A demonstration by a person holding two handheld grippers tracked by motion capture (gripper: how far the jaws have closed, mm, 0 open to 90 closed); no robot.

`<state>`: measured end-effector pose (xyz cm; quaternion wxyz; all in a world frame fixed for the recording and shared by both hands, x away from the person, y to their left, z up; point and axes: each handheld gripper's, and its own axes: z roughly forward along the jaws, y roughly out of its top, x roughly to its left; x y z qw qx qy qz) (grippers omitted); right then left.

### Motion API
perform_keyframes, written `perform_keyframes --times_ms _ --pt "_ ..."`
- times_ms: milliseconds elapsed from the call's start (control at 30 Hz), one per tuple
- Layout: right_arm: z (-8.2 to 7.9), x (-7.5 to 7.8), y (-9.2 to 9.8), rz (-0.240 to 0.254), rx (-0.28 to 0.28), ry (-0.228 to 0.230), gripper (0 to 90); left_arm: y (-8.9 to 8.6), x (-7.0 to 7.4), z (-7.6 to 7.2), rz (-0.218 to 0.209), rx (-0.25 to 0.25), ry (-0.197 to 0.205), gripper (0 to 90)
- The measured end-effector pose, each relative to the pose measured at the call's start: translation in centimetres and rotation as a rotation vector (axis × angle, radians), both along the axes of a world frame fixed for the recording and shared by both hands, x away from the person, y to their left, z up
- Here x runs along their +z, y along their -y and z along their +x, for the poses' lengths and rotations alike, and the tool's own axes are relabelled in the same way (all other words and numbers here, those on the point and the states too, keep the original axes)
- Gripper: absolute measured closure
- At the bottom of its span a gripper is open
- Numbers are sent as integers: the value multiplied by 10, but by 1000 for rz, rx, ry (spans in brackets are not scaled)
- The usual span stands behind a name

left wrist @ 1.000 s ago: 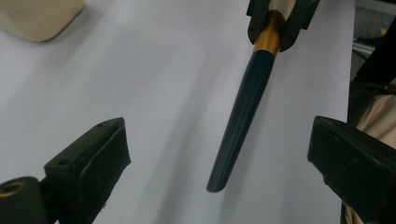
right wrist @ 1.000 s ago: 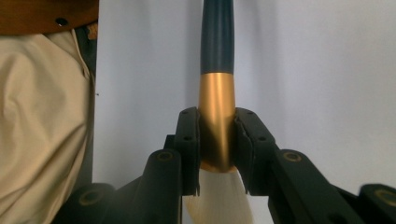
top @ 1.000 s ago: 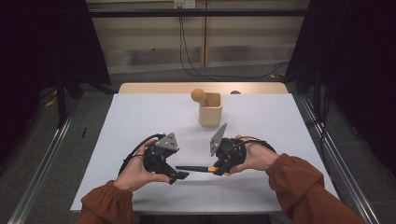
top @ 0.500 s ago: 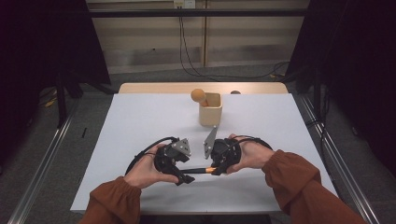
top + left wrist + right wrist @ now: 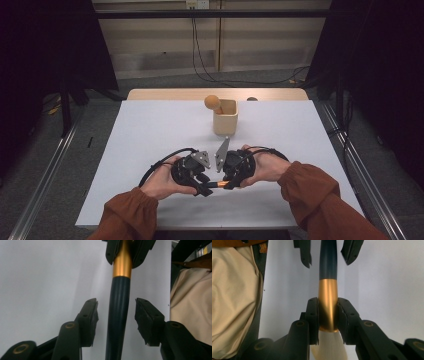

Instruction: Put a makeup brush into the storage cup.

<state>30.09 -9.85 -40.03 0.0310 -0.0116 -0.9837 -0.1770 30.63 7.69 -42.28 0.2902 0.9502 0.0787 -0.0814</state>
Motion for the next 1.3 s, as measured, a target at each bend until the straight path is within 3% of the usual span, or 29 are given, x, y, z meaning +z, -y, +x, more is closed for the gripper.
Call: perform_keyframes --times_ms 400,833,1167,1300 --pt "-2 -2 0 11 7 0 727 2 -4 0 -28 -22 -17 717" --pt "-1 -4 2 29 16 21 723 2 -4 1 -32 -43 -11 744" --pt "2 -5 4 61 1 20 704 0 -5 0 -55 -22 7 747" --pt "4 -6 6 81 -15 23 599 -3 -5 2 -60 -2 -1 748"
